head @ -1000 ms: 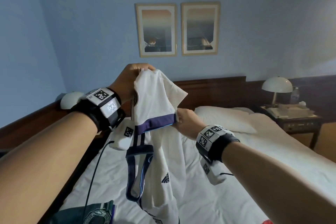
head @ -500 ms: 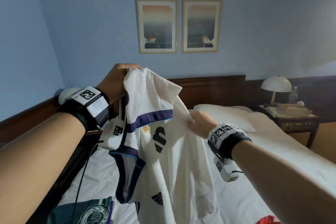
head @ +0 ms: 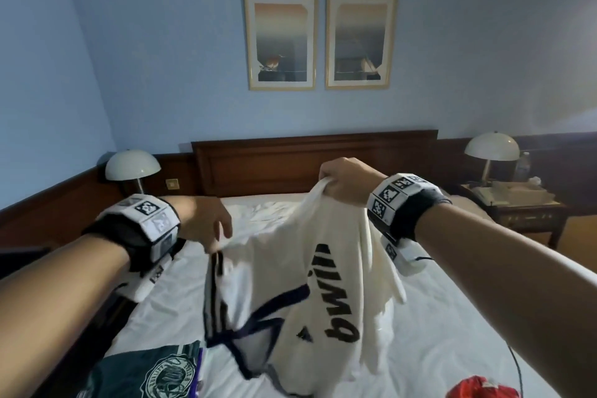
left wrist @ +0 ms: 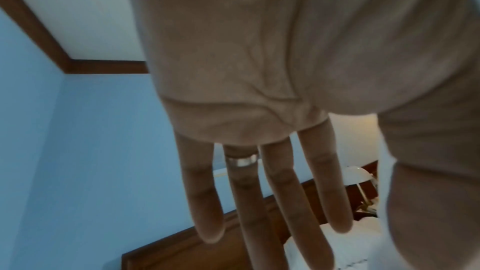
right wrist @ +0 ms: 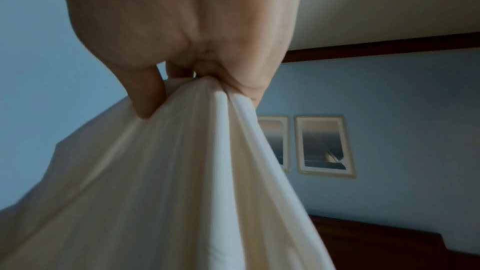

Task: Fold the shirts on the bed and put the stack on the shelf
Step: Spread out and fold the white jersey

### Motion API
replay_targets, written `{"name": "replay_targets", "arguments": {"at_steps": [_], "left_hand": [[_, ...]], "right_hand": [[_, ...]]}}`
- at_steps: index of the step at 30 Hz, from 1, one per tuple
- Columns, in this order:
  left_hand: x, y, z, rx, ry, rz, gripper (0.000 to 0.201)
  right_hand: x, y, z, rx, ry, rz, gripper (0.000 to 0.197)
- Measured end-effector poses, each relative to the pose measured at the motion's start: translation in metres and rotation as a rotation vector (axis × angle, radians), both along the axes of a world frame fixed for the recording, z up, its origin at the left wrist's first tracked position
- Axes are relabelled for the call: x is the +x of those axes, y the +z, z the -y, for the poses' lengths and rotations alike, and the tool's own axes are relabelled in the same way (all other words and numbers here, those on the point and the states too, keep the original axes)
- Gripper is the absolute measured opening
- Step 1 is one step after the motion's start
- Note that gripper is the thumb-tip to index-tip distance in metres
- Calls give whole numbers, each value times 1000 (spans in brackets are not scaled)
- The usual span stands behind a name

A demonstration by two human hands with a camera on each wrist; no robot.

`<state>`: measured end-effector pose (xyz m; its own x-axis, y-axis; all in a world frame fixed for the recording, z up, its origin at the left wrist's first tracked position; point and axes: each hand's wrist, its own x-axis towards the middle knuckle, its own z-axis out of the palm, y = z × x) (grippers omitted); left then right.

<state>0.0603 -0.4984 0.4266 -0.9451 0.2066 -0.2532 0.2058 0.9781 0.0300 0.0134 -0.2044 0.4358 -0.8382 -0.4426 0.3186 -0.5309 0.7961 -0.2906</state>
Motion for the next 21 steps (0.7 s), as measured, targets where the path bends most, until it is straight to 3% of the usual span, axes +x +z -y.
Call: {"name": "replay_targets", "arguments": {"at_steps": [4, 9, 14, 21], "left_hand": [[8, -21, -37, 307, -16, -43, 33], [3, -63, -100, 715, 173, -202, 62], [-1, -89, -138, 838, 238, -397, 29], [-2, -75, -160, 1034, 239, -441, 36]], "right_hand": [[6, 6, 22, 52, 45, -51, 23], [17, 7, 30, 10, 41, -91, 18], [25, 6, 4, 57, -13, -101, 15], [28, -5, -47, 63, -92, -160, 16]]}}
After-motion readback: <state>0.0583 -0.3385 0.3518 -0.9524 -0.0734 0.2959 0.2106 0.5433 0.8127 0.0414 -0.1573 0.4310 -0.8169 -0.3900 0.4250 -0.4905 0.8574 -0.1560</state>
